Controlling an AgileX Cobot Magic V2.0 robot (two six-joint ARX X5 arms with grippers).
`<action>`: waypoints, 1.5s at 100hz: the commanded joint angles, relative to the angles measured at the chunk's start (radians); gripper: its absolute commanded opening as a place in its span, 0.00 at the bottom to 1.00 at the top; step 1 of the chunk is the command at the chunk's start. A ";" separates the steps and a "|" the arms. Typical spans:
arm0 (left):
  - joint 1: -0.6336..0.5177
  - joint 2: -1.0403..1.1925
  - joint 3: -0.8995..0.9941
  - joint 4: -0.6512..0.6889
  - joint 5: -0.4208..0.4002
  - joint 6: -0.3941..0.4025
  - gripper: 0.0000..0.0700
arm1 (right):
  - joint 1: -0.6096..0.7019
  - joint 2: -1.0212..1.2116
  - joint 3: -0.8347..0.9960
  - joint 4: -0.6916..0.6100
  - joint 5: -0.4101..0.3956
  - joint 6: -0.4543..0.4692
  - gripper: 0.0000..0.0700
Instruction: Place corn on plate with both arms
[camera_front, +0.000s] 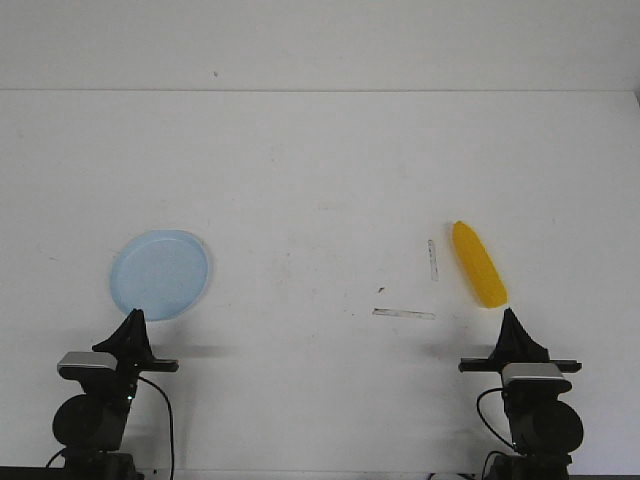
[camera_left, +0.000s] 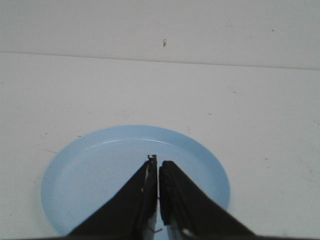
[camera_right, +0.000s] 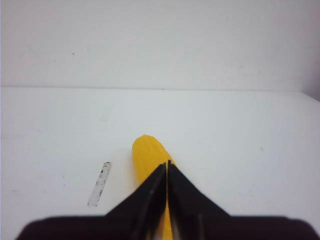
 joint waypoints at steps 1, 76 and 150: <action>0.000 -0.002 -0.021 0.015 0.004 0.005 0.00 | -0.002 0.000 -0.001 0.014 0.000 -0.002 0.01; 0.000 -0.002 -0.021 0.026 0.004 0.005 0.00 | -0.002 0.000 -0.001 0.014 0.000 -0.002 0.01; 0.000 0.556 0.749 -0.132 0.021 0.219 0.25 | -0.002 0.000 -0.001 0.014 0.000 -0.002 0.01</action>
